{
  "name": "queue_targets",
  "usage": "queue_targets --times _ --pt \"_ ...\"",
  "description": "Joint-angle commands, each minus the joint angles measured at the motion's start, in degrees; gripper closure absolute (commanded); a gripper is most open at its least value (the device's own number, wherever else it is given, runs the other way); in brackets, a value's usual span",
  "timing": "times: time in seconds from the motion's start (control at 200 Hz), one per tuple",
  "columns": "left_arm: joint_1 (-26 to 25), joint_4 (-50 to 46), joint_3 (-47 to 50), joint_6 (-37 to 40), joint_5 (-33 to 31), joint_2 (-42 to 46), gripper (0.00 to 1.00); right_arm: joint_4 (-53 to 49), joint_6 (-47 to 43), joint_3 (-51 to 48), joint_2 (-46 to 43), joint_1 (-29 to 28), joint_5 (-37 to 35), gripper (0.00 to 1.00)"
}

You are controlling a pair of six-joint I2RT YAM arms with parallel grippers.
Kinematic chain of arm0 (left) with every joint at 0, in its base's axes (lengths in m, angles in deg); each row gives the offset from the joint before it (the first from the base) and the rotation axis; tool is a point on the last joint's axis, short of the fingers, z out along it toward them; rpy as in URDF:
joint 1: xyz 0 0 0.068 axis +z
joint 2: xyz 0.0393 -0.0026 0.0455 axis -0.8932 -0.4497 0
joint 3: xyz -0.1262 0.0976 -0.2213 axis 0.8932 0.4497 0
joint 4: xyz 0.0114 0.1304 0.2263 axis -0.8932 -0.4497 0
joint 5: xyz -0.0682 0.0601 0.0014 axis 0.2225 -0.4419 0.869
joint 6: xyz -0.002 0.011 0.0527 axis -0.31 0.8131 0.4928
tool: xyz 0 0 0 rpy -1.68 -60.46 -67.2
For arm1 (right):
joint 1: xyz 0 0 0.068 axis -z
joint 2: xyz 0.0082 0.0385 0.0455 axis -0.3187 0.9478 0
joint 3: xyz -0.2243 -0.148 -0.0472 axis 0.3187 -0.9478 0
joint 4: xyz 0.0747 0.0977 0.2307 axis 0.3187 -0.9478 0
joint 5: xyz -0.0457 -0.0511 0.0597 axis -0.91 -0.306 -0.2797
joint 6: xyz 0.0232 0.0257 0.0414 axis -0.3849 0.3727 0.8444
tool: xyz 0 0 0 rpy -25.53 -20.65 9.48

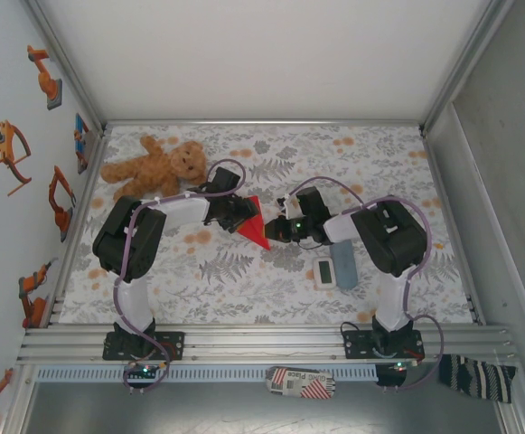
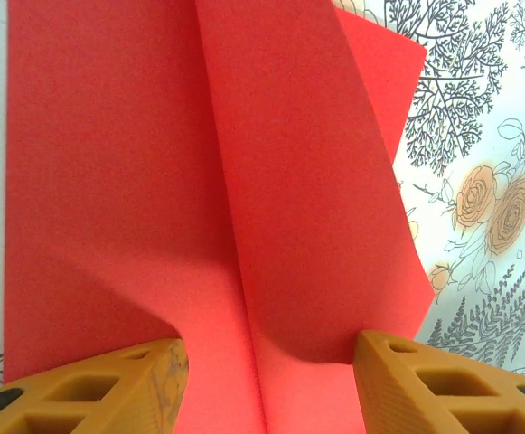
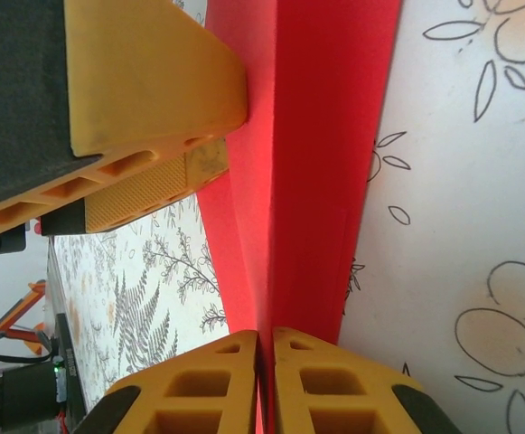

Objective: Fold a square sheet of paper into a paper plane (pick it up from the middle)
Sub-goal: Fourth fold the wing at the center of the table.

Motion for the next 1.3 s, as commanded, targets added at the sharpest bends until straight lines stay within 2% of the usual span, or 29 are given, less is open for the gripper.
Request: queue_targets --times 0.0,0.781,1.292 --pt "-0.3 -10.2 3.5 1.1 -3.6 -6.7 0.45 -3.7 -0.3 0.0 3.3 -0.7 -0.1 0.89" --pt "-0.2 -10.6 0.9 3.6 -2.1 -3.9 0.4 -13.8 -3.5 2.6 5.4 -0.9 -4.3 0.92" --pt "1.6 0.0 0.2 5.3 3.3 6.7 0.25 -18.8 -4.3 3.7 5.9 -1.0 -9.0 0.94"
